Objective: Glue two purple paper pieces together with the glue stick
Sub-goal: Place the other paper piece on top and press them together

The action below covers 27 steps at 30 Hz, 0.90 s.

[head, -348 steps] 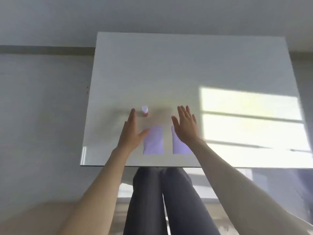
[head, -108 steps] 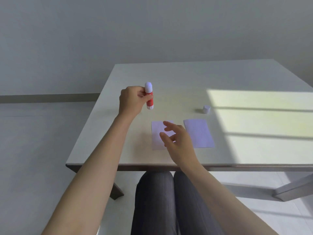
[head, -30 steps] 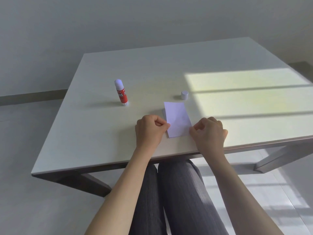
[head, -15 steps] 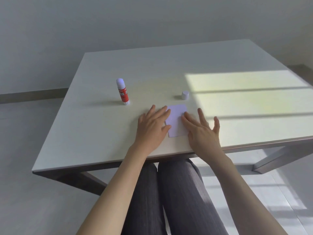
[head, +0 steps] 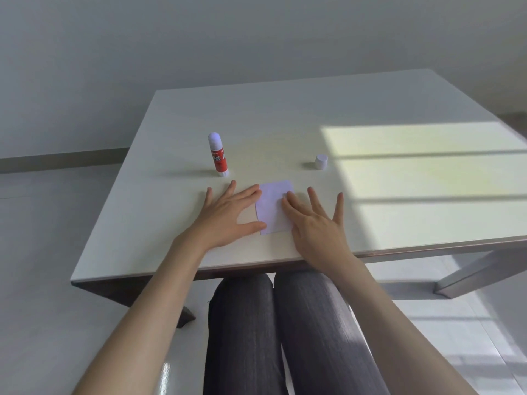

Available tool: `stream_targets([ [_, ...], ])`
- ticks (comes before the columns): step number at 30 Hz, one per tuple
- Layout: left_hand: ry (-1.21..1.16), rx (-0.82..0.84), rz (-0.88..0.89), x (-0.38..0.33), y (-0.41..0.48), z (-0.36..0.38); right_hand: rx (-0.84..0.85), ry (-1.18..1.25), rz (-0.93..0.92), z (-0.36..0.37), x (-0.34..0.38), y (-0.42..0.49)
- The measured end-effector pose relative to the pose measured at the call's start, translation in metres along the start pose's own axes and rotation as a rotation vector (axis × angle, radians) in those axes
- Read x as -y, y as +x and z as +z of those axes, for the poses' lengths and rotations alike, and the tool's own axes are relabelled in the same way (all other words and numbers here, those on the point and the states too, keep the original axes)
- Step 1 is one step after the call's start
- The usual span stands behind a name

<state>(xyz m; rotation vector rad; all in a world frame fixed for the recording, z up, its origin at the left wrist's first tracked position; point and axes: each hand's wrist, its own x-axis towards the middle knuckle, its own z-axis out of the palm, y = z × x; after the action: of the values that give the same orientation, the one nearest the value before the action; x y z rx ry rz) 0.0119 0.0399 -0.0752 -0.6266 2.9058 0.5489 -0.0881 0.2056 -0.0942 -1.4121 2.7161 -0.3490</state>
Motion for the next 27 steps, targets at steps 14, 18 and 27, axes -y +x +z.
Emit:
stream_targets([
  [14,0.000,0.089,0.024,0.009,0.010,-0.001,0.206,-0.117,-0.014,-0.010,-0.014,0.045],
  [18,-0.006,0.090,0.032,0.011,0.011,0.002,0.175,-0.101,-0.129,-0.008,0.006,0.026],
  [27,-0.021,0.107,0.022,0.009,0.010,0.000,0.194,-0.128,-0.032,-0.008,-0.013,0.049],
])
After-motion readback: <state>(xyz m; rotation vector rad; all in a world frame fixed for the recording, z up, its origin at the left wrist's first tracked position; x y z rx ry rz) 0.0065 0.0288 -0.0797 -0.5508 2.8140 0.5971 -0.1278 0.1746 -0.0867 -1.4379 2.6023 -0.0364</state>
